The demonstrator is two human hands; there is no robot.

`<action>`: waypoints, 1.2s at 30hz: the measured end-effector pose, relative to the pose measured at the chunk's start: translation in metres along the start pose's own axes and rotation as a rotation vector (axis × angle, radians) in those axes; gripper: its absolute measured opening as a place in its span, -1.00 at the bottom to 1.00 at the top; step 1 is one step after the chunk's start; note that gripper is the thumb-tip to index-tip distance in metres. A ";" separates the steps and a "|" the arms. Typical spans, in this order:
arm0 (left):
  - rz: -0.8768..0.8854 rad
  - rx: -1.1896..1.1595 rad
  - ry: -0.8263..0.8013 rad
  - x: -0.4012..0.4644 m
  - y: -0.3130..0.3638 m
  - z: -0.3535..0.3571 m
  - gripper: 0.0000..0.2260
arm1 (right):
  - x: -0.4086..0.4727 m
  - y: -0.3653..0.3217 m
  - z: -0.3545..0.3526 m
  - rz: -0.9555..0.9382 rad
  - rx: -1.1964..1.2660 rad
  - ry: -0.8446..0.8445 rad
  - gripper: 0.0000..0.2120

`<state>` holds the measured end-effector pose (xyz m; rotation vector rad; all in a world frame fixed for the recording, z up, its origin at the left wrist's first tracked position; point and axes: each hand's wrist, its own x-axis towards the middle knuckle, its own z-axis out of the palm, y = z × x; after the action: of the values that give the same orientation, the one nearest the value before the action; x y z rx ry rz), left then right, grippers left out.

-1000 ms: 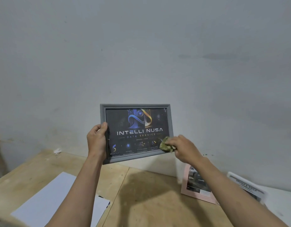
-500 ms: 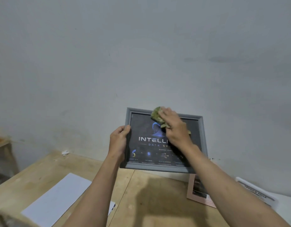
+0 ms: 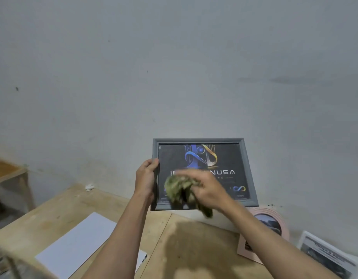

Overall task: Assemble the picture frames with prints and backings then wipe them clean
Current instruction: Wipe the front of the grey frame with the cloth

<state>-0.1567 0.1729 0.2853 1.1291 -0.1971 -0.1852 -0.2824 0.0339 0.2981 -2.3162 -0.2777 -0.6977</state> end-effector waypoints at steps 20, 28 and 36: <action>0.011 0.016 0.040 0.012 0.009 -0.010 -0.84 | 0.001 0.017 0.055 -0.264 -0.324 -0.291 -0.33; -0.061 0.001 0.042 0.002 -0.008 -0.018 -0.83 | -0.052 0.043 0.017 -0.301 -0.429 -0.312 -0.35; -0.021 0.017 0.106 0.010 0.001 -0.029 -0.85 | -0.090 0.079 -0.066 -0.182 -0.620 -0.062 -0.36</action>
<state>-0.1398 0.1960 0.2748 1.1552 -0.0929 -0.1423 -0.3544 -0.0694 0.2441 -2.9306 -0.3384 -0.8978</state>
